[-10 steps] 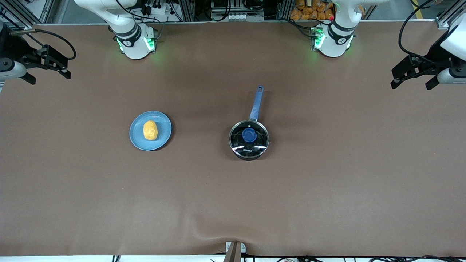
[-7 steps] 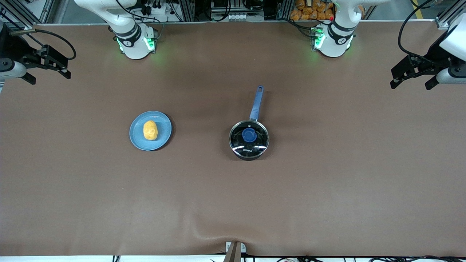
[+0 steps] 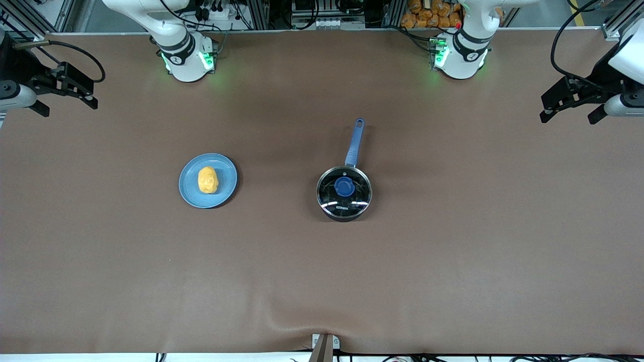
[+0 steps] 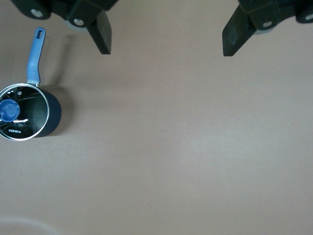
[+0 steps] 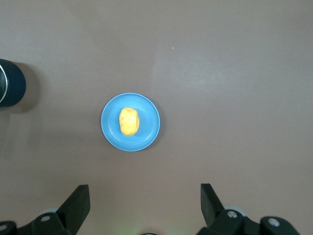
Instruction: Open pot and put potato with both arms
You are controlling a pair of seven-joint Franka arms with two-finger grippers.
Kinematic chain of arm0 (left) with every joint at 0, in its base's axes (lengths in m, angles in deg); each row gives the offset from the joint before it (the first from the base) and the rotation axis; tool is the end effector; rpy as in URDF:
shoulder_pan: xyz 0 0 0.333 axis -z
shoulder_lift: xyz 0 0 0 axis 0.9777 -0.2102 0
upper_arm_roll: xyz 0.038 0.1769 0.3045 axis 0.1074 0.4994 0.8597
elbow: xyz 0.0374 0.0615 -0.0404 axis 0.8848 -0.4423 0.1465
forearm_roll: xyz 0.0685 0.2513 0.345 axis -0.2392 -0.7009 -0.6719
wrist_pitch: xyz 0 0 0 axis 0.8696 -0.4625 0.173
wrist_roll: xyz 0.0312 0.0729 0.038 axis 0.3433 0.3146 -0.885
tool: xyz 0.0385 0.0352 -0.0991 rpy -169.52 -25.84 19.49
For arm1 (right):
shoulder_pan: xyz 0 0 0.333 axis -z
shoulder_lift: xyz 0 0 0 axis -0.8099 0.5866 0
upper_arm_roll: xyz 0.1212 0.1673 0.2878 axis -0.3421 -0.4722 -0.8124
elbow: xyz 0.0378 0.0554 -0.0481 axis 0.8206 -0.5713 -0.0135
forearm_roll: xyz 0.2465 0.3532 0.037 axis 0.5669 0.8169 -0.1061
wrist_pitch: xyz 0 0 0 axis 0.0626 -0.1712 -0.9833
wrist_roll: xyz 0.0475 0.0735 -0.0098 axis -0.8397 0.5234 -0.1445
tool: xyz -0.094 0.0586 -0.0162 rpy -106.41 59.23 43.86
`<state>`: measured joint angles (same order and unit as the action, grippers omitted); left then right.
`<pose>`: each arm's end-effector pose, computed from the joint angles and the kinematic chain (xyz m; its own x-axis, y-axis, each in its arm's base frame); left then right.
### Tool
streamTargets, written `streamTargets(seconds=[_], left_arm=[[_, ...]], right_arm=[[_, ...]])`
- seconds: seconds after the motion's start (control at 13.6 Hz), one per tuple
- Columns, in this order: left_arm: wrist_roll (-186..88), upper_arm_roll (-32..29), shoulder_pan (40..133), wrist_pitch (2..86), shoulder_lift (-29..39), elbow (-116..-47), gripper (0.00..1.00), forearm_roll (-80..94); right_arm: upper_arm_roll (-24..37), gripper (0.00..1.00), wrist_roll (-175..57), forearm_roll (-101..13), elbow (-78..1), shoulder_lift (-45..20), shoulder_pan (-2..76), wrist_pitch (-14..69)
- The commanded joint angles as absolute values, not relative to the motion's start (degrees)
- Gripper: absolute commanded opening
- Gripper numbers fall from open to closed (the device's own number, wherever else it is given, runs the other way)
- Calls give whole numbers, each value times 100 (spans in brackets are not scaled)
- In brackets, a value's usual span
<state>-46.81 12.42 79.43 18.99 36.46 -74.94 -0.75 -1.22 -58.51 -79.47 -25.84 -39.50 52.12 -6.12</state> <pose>0.5603 -0.0620 0.6963 0.9957 -0.0234 0.0897 -0.0256 -0.9994 0.0232 0.5537 0.0472 0.7170 0.9867 0.1624 -0.0065 0.1623 -0.9866 -0.0183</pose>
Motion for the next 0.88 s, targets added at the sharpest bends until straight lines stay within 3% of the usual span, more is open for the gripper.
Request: streamTargets(seconds=[0.0, 0.81], left_arm=[[-4617, 1297, 8007, 1821, 3652, -7472, 100, -166], [-4688, 1420, 8015, 1838, 3652, -7569, 100, -69]], right_arm=[[-219, 100, -5787, -7925, -2623, -4006, 5382, -636], [-219, 100, -5787, -7916, -2623, -4006, 5390, -636]])
